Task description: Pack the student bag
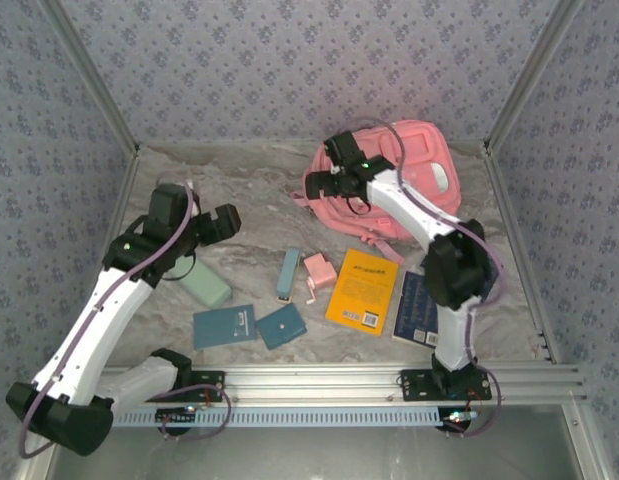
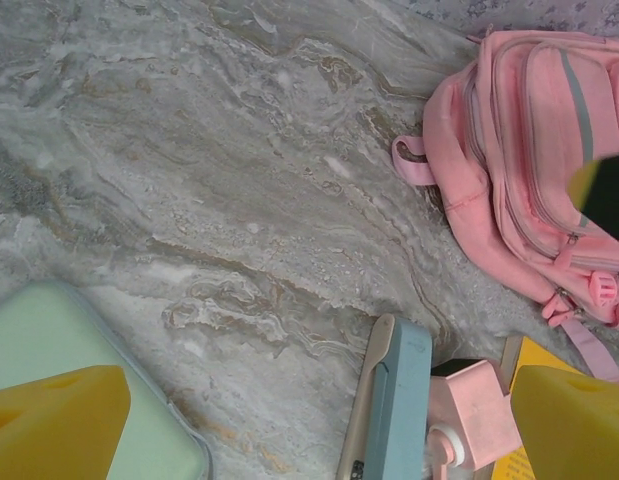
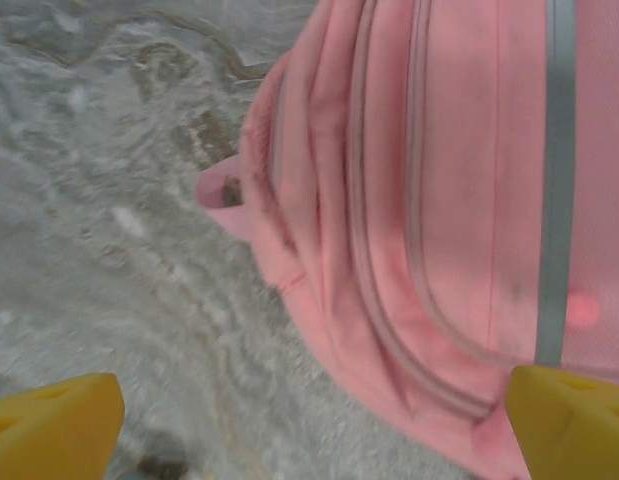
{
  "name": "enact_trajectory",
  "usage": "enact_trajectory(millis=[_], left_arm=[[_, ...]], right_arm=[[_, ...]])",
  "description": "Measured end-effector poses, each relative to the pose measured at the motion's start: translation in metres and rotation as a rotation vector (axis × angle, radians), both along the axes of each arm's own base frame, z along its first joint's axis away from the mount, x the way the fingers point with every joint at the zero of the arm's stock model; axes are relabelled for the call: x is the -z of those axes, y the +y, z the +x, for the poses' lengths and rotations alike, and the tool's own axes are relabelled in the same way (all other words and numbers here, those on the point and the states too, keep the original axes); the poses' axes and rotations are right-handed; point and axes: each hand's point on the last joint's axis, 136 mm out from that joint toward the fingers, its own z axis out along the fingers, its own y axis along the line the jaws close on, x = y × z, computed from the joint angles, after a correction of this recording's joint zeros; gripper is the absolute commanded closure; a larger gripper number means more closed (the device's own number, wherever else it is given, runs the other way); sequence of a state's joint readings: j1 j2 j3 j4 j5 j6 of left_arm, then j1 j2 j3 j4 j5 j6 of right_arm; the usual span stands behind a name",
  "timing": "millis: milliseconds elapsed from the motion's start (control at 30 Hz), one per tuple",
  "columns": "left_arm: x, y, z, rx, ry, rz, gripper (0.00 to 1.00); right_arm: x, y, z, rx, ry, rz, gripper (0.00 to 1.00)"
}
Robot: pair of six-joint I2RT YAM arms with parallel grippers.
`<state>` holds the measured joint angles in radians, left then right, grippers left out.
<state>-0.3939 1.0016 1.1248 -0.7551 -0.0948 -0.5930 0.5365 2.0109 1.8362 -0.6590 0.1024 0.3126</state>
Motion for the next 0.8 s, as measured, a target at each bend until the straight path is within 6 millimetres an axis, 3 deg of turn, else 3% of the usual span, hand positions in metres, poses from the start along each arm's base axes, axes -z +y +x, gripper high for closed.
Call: enact_trajectory(millis=[267,533,667,800], left_arm=[[0.003,-0.003,-0.003,0.007,-0.006,0.011,0.02],[0.002,-0.016,-0.009,0.048,-0.019,0.035,0.02],[0.002,-0.019,-0.010,0.059,-0.021,0.039,0.02],[0.002,-0.020,-0.010,0.059,-0.023,0.044,0.03]], right_arm=[[0.020,-0.011,0.058,0.066,-0.053,-0.224,0.01],[0.034,-0.055,0.080,0.113,0.020,-0.156,0.11],[0.042,-0.074,0.089,0.121,0.079,-0.036,0.30],[0.051,-0.076,0.101,0.107,0.113,0.062,0.51]])
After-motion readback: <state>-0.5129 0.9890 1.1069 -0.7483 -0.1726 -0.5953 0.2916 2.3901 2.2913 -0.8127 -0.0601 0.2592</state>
